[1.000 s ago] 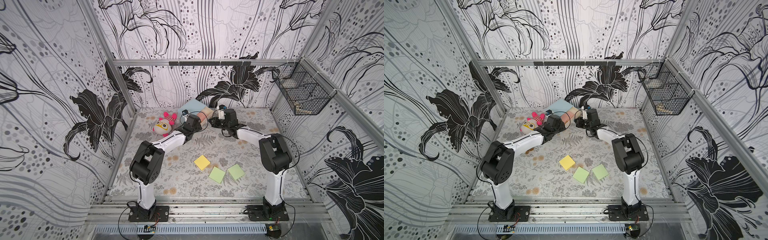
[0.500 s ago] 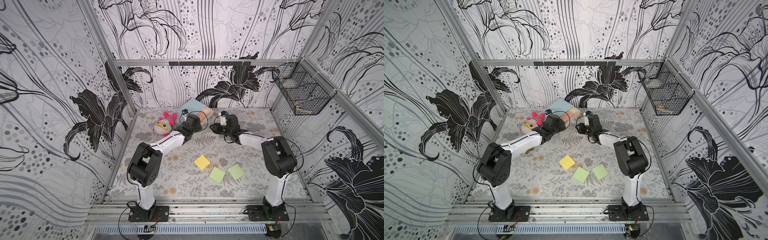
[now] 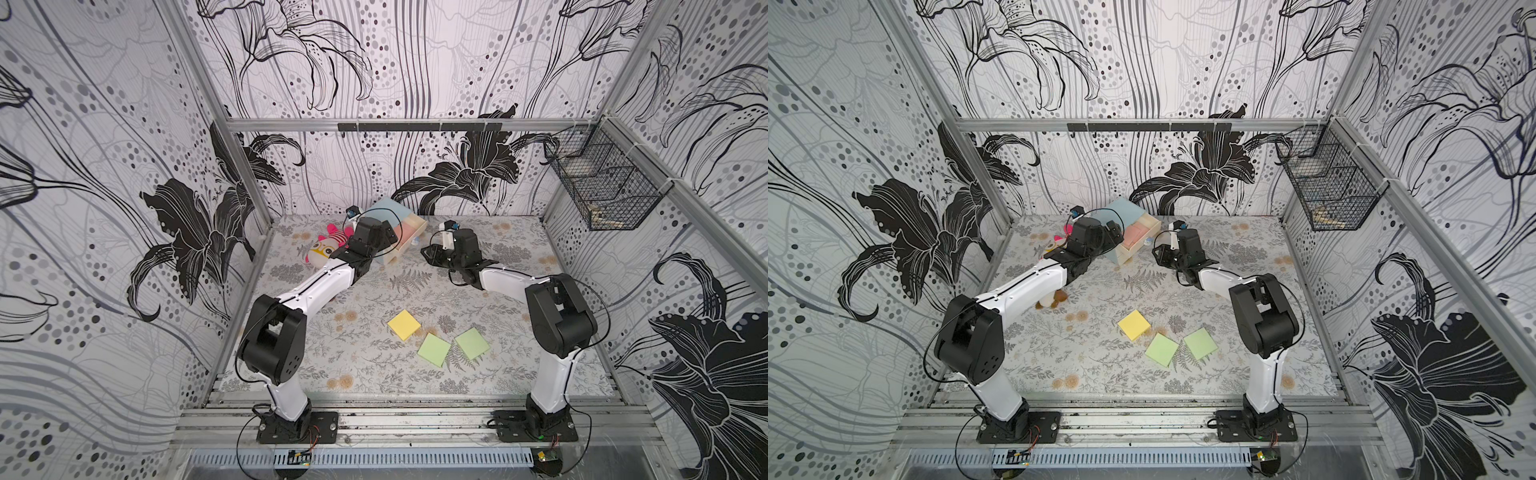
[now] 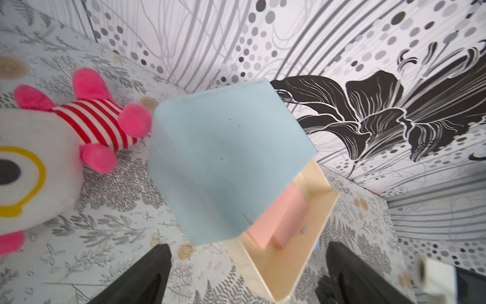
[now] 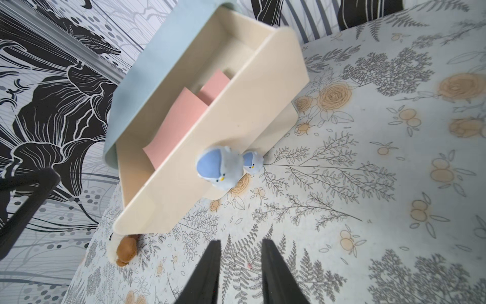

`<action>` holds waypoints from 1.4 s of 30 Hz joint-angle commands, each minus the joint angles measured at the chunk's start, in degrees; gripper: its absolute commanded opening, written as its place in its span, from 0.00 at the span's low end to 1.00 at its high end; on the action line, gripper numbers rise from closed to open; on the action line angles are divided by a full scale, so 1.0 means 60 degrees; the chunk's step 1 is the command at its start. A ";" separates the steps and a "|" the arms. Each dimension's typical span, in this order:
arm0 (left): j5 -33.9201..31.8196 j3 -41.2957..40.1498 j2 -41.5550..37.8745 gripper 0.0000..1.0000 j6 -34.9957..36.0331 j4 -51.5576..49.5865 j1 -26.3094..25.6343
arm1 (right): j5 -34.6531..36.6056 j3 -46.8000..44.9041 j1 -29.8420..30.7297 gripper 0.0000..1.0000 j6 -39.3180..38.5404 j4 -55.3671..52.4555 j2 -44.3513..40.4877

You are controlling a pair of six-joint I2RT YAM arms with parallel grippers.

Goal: Please put the sticky notes in the drawer by color
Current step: Move the storage box to the center of the board.

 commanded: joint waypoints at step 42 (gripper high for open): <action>0.7734 0.8816 0.7207 0.59 0.5262 -0.1238 0.2297 | -0.0072 -0.1167 -0.0886 0.78 -0.0411 -0.0528 -0.2012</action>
